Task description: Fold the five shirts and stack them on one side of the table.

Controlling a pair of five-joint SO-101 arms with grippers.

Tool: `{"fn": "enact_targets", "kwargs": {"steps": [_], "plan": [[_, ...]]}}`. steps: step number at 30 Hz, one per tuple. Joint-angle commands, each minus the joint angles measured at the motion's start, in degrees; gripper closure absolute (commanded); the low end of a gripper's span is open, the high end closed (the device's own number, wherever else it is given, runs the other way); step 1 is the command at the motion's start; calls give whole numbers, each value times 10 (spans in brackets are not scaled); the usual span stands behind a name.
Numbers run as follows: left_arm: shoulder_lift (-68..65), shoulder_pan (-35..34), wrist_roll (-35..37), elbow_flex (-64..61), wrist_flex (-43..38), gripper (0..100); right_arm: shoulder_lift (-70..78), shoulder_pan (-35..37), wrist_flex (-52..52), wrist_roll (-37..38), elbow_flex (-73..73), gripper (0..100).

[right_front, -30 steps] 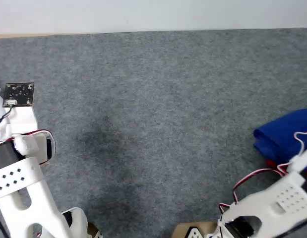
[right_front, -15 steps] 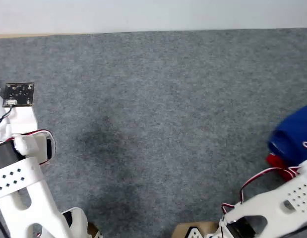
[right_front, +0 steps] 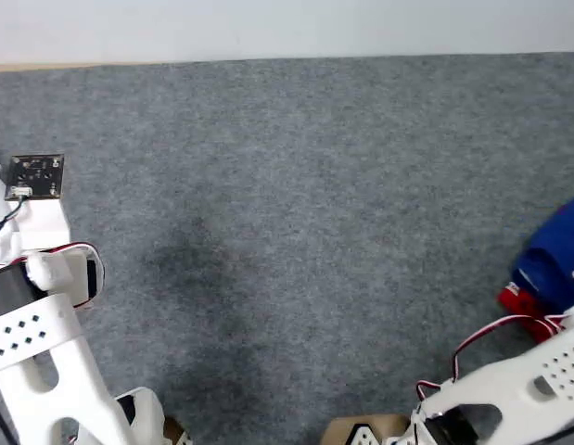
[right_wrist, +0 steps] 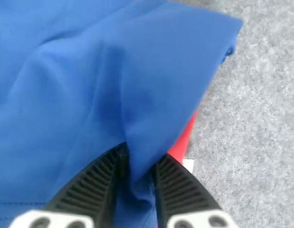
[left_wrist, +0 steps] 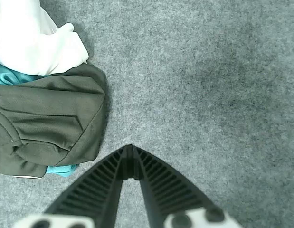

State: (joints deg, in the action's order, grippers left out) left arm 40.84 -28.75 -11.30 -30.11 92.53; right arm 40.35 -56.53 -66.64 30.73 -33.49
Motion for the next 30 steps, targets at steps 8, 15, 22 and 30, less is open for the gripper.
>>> {"fn": "enact_targets", "kwargs": {"steps": [8,15,22,30], "plan": [[8,3,1,2,-15,998,-110,7,-173,-84,-35,713],[8,3,1,2,-15,998,-131,25,-312,-164,-33,713],[8,4,1,1,-15,998,-64,36,-303,-200,-33,713],[12,4,-5,-34,-41,998,10,32,-247,-200,-33,713]]}}
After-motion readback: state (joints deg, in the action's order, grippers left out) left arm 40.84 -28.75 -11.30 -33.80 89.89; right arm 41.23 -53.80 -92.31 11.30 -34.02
